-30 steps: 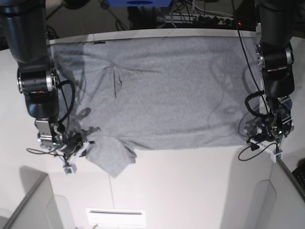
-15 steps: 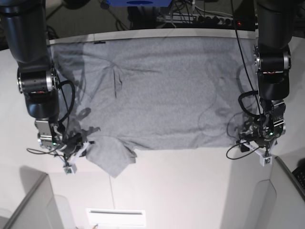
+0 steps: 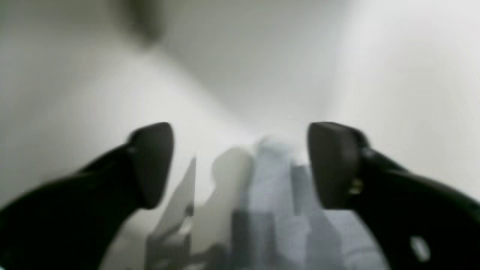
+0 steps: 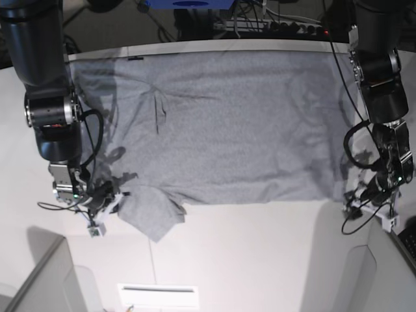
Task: Fold the T-shirt properly
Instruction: 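Grasp the hem corners with both grippers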
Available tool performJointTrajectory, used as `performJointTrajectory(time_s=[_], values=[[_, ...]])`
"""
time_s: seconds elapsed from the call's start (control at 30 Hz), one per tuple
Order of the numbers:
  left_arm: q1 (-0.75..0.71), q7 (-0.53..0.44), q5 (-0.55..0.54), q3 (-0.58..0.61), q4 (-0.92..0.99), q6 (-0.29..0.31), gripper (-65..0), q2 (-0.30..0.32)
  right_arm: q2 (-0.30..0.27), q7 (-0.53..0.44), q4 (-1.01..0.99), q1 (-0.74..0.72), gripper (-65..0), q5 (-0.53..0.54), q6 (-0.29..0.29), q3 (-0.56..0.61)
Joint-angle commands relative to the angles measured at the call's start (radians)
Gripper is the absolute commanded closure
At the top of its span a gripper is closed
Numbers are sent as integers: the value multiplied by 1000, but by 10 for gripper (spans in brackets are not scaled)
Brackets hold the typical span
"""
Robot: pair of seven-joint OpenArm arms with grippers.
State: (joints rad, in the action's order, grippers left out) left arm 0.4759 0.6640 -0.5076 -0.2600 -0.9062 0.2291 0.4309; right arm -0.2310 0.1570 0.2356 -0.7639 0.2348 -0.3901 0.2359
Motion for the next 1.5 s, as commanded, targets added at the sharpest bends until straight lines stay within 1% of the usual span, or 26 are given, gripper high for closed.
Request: performJointTrajectory(time_s=[0.0, 0.03, 0.17, 0.23, 0.4, 0.53, 0.7, 0.87, 0.97, 1.0, 1.03, 1.13, 1.2, 1.33, 1.43, 1.47], values=[[22, -8, -1, -3, -8, 0, -589, 15, -6, 34, 3, -18, 0, -12, -5, 4], [24, -8, -1, -3, 3, 0, -601, 15, -6, 36, 3, -18, 0, -12, -5, 4], [25, -14, 0, -2, 65, 5, -601, 16, -6, 71, 3, -18, 0, -12, -5, 4], [36, -53, 0, -2, 95, 5, -601, 13, -6, 71, 3, -21, 0, -12, -5, 3], [80, -111, -1, 118, 204, 2, -601, 13, -6, 77, 3, -22, 0, -12, -5, 4], [102, -166, -1, 152, 281, 3, -601, 12, -5, 77, 3, -16, 0, -12, -5, 1], [125, -177, -1, 156, 345, 5, -601, -4, -5, 77, 3, -15, 0, -12, -5, 3], [116, -177, -1, 156, 362, 5, -599, -16, -5, 77, 3, -15, 0, -12, -5, 0], [114, -177, -1, 156, 362, 5, -587, -37, -5, 77, 3, -13, 0, -12, -5, -2], [113, -177, -1, 156, 362, 5, -561, -39, -5, 77, 3, -13, 0, -12, -5, -2], [102, -177, -1, 156, 362, 5, -520, -42, -5, 77, 3, -7, 0, -12, -5, -2], [85, -178, -1, 156, 358, 5, -372, -73, -5, 75, 3, -1, 0, -12, -5, -3], [83, -178, -1, 156, 359, 5, -257, -79, -5, 72, 3, 1, 0, -10, -5, -3], [83, -175, -1, 156, 356, 5, 0, -77, -5, 69, 3, 11, 0, -7, -5, -5], [83, -172, -1, 153, 355, 6, 0, -70, -5, 62, 11, 11, 0, -5, -5, -7], [83, -171, -6, 155, 353, 8, 0, -56, -5, 59, 25, 11, 0, -5, -5, -7]])
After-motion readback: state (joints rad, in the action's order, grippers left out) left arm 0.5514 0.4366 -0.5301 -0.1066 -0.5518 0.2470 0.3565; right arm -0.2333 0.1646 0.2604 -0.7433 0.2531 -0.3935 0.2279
